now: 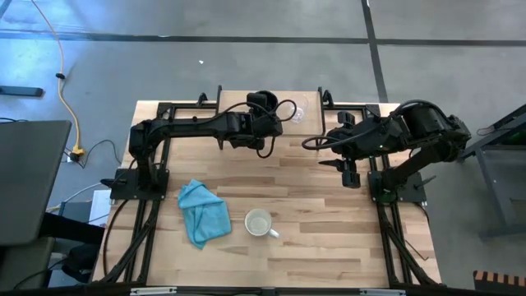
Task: Stack small to large cups/mugs on shelf
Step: Put the dark blue mug on the shelf
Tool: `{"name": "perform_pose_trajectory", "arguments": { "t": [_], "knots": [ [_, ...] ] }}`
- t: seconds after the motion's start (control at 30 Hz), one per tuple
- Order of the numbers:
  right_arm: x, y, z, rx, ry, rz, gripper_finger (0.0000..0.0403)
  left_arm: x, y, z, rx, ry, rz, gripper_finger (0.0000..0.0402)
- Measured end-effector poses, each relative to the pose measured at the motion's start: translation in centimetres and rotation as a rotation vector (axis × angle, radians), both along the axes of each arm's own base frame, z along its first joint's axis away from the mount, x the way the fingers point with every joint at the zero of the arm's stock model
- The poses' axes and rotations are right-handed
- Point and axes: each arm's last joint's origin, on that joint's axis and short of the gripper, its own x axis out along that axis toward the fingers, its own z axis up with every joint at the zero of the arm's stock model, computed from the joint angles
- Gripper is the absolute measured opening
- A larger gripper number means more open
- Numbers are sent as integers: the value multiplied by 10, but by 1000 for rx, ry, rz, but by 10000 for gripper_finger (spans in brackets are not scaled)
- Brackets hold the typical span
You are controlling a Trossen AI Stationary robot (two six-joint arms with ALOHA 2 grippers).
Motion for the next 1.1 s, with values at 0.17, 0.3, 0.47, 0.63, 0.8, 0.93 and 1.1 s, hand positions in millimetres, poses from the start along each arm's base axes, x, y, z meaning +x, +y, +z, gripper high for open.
{"name": "perform_pose_trajectory", "arguments": {
  "t": [0.17, 0.3, 0.47, 0.63, 0.8, 0.93, 1.1],
  "knots": [
    [0, 0, 0, 0, 0, 0, 179, 0, 0, -1, 0, 9, 1, 41],
    [0, 0, 0, 0, 0, 0, 179, 0, 0, -1, 0, 11, 1, 58],
    [0, 0, 0, 0, 0, 0, 179, 0, 0, -1, -1, 12, 2, 64],
    [0, 0, 0, -1, 0, 0, 179, 0, 0, -1, 0, 11, 2, 60],
    [0, 0, 0, -3, 1, 3, 179, 0, 0, -1, 0, 10, 2, 60],
    [0, 0, 0, -3, 1, 3, 179, 0, 0, -1, 0, 3, 7, 60],
    [0, 0, 0, -4, 3, 3, 179, 0, 0, -1, 0, 3, 7, 60]
  ]
}}
